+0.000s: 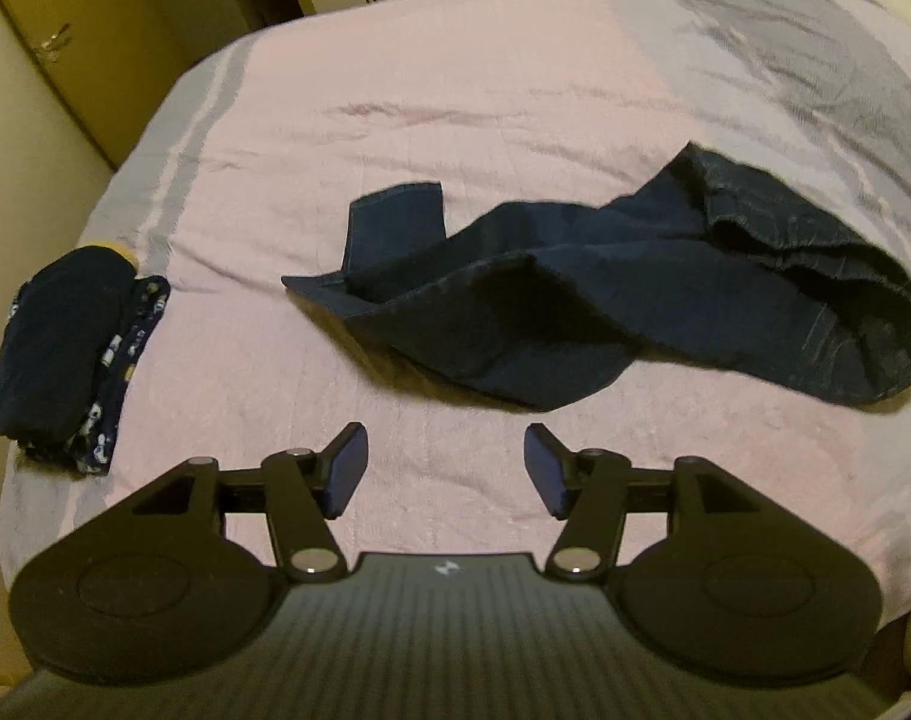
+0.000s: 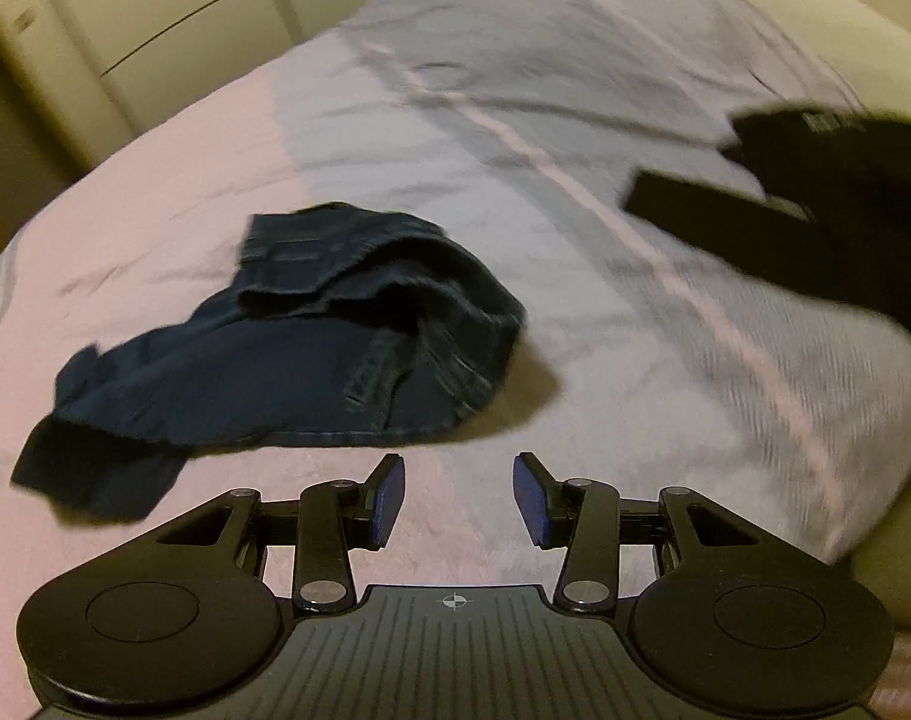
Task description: Fold clothes
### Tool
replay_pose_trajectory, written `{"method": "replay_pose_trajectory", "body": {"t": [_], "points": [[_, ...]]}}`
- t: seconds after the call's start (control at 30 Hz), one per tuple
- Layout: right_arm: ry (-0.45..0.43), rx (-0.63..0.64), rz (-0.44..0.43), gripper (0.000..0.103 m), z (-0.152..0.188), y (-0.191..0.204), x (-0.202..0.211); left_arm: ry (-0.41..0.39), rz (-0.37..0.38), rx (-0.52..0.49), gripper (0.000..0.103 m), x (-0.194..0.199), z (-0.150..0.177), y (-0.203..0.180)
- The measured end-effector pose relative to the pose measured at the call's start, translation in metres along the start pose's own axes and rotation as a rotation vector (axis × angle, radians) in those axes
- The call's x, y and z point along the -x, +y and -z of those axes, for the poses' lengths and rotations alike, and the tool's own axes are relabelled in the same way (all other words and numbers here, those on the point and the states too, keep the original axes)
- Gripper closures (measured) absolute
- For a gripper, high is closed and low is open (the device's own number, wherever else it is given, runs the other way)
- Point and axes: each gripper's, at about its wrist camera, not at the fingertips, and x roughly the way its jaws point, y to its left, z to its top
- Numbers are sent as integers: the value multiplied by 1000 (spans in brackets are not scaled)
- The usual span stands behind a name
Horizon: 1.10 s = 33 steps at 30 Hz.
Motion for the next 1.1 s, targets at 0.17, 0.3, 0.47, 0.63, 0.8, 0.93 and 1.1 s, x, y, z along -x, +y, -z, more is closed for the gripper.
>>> {"method": "replay_pose_trajectory", "body": {"t": [0.17,0.3,0.47,0.63,0.8,0.93,1.1], "points": [[-13,-47,3,58,3,-3,-11,45,23,54,49,-23,0,11],[-4,-80,-40,40,-3,-3,-24,87,19,112,49,-38,-2,14],[21,-79,-16,33,-16,-12,-62,101,-8,199,47,-44,-4,13],[7,-80,-15,33,-32,-32,-105,117,-42,300,45,-53,-9,16],[27,-176,-58,33,-43,-54,-148,120,-46,470,45,-65,-17,37],[54,-259,-81,33,-48,-64,-170,112,-33,615,41,-82,-25,69],[63,-259,-69,33,-58,-61,-182,131,-37,722,40,-142,-44,112]]}}
